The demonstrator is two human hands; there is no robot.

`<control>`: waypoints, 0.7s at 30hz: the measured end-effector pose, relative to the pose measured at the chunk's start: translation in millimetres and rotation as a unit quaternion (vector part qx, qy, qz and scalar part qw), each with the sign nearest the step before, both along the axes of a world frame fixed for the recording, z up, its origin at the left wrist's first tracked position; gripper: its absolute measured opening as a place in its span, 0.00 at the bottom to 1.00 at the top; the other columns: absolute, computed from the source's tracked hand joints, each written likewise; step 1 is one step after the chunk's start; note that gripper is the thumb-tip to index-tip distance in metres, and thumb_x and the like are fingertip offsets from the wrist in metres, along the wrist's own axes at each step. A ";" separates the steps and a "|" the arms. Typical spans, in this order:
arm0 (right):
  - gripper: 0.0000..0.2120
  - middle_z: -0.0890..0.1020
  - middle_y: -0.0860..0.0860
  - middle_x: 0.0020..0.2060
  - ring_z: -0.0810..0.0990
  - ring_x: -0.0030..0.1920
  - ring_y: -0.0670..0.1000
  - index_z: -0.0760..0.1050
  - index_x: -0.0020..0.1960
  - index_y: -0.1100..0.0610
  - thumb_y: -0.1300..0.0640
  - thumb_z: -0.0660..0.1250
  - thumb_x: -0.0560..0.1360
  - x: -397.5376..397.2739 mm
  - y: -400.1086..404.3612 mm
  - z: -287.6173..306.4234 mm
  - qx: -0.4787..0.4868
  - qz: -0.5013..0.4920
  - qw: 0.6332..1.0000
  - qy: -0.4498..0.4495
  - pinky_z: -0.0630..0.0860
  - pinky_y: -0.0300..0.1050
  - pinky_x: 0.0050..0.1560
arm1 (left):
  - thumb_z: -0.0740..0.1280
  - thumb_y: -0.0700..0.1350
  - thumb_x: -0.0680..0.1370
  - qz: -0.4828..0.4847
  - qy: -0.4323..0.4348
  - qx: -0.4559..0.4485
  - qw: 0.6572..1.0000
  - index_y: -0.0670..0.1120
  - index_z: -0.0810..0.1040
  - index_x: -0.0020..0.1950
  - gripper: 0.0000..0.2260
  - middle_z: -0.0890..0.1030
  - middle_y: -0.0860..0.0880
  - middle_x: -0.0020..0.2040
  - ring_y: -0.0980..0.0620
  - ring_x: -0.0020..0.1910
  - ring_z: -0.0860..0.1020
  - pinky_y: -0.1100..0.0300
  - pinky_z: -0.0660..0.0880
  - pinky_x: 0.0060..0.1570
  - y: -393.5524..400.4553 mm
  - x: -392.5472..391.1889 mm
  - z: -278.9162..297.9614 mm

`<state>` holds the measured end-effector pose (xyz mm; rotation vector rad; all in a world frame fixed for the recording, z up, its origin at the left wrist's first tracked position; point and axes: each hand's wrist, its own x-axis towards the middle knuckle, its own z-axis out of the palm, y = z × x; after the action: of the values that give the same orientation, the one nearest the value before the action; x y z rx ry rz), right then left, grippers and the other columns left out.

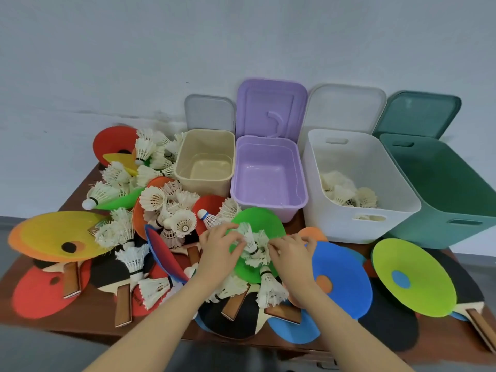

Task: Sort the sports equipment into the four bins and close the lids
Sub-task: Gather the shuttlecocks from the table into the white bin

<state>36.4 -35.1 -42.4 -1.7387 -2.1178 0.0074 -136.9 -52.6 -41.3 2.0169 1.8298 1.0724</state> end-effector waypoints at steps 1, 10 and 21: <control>0.09 0.74 0.44 0.26 0.74 0.34 0.50 0.77 0.31 0.47 0.53 0.67 0.70 1.4 0.9 3.3 0.018 -0.001 1.000 0.021 0.52 0.44 0.47 | 0.67 0.52 0.73 0.002 -0.019 0.016 1.000 0.50 0.80 0.41 0.07 0.78 0.51 0.54 0.51 0.56 0.74 0.61 0.53 0.52 1.5 -0.3 5.8; 0.09 0.78 0.44 0.27 0.75 0.31 0.48 0.80 0.38 0.51 0.52 0.63 0.74 33.2 35.8 73.0 0.193 -0.023 0.967 0.165 0.56 0.41 0.47 | 0.66 0.50 0.74 -0.031 -0.156 0.139 0.977 0.45 0.81 0.45 0.09 0.77 0.47 0.54 0.54 0.55 0.74 0.52 0.71 0.58 41.6 28.2 87.6; 0.11 0.74 0.48 0.24 0.72 0.29 0.52 0.76 0.33 0.52 0.59 0.66 0.74 161.5 108.6 131.3 0.187 -0.135 0.956 0.182 0.57 0.44 0.43 | 0.70 0.38 0.73 -0.086 -0.252 0.148 0.953 0.46 0.79 0.44 0.03 0.76 0.50 0.52 0.64 0.52 0.73 0.75 0.65 0.55 123.9 154.9 142.5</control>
<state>197.9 73.5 88.8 -1.6326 -1.4981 -0.1309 17.9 71.2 101.1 1.7721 1.2723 1.6939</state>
